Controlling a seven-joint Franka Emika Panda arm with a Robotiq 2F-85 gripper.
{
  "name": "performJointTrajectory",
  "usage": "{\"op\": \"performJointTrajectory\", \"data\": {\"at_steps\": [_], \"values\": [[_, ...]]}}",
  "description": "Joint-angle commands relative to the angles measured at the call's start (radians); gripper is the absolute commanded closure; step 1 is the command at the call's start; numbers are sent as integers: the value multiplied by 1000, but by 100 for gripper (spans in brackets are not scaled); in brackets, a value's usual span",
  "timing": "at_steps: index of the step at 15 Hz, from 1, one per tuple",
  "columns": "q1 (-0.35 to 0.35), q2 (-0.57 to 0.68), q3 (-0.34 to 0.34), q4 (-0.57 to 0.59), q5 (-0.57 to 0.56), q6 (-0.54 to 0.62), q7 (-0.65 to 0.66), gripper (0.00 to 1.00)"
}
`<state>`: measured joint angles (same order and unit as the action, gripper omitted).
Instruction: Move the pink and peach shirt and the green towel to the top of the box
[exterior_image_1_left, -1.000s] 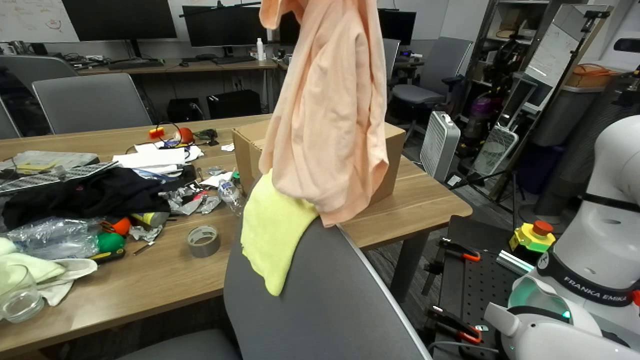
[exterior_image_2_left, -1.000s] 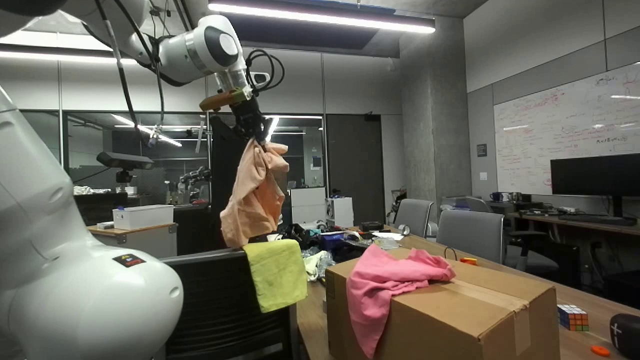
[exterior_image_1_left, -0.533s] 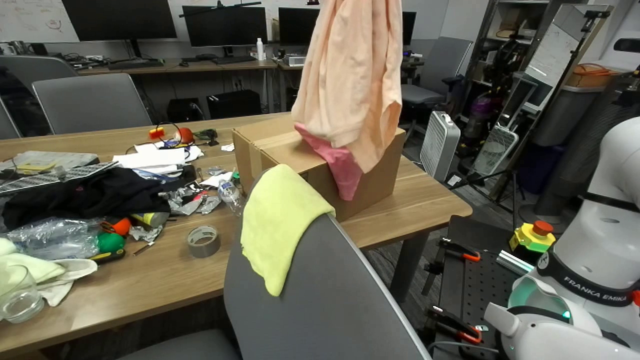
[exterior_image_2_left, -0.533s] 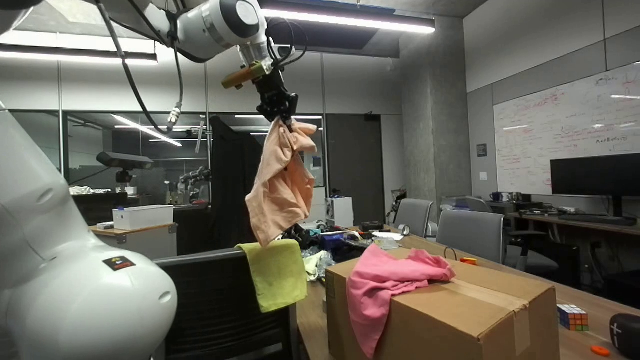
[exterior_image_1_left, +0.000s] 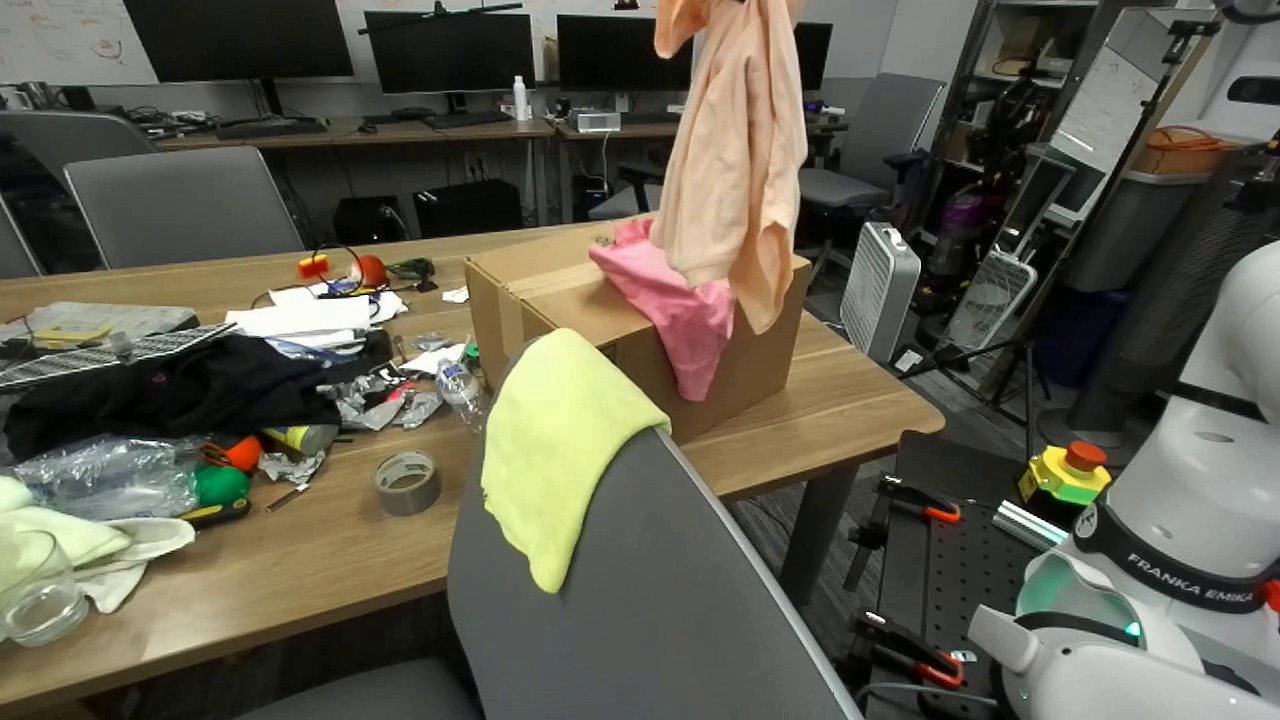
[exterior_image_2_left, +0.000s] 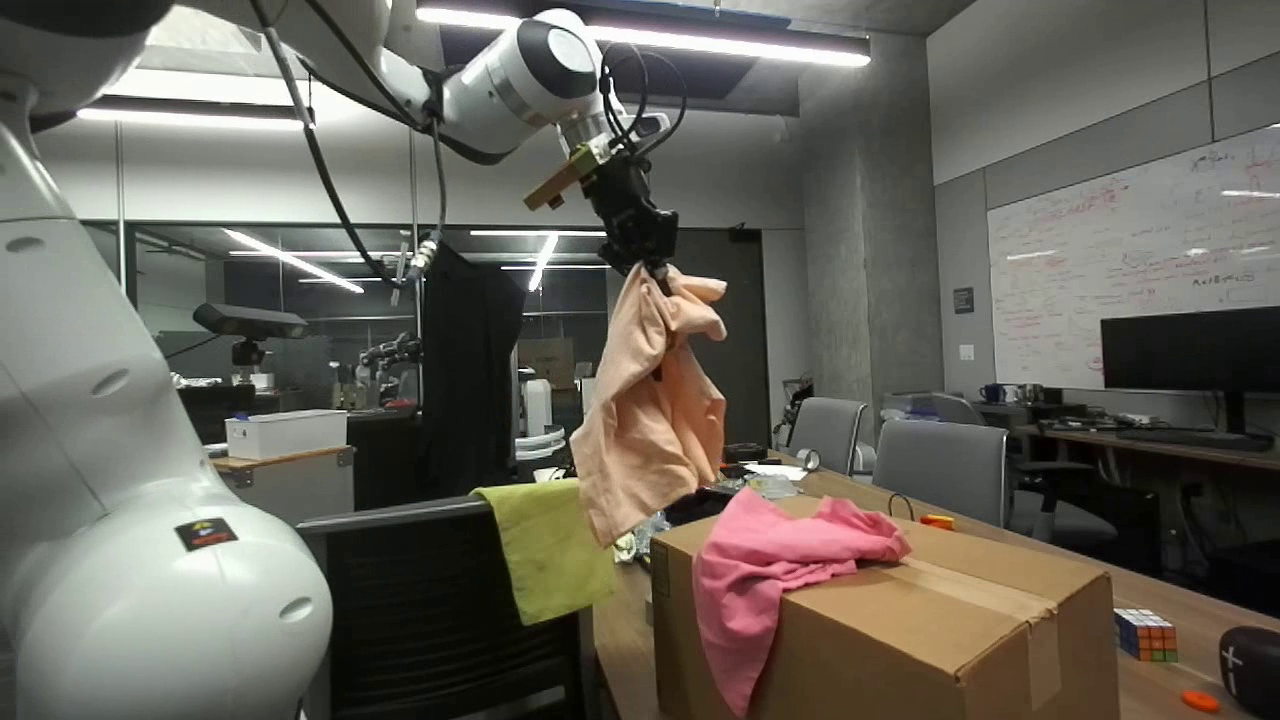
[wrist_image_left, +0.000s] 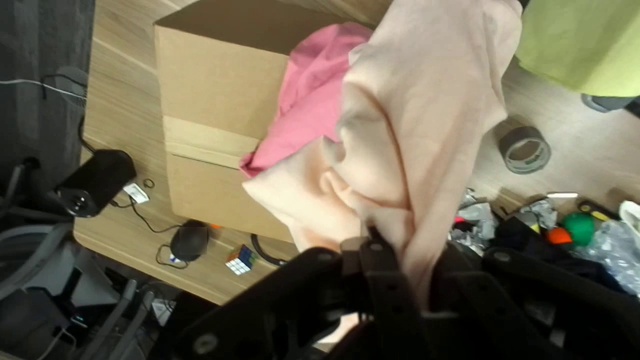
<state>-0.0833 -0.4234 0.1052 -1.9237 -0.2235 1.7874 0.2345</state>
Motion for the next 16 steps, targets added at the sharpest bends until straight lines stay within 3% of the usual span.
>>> {"op": "performJointTrajectory", "data": {"at_steps": [1,10,16], "values": [[-24,54,-24,11,-57,-48,47,97],[-46,233,-115,45,-80,-180,42,97],[-31,335,-123,195,-64,-217,94,97]]}}
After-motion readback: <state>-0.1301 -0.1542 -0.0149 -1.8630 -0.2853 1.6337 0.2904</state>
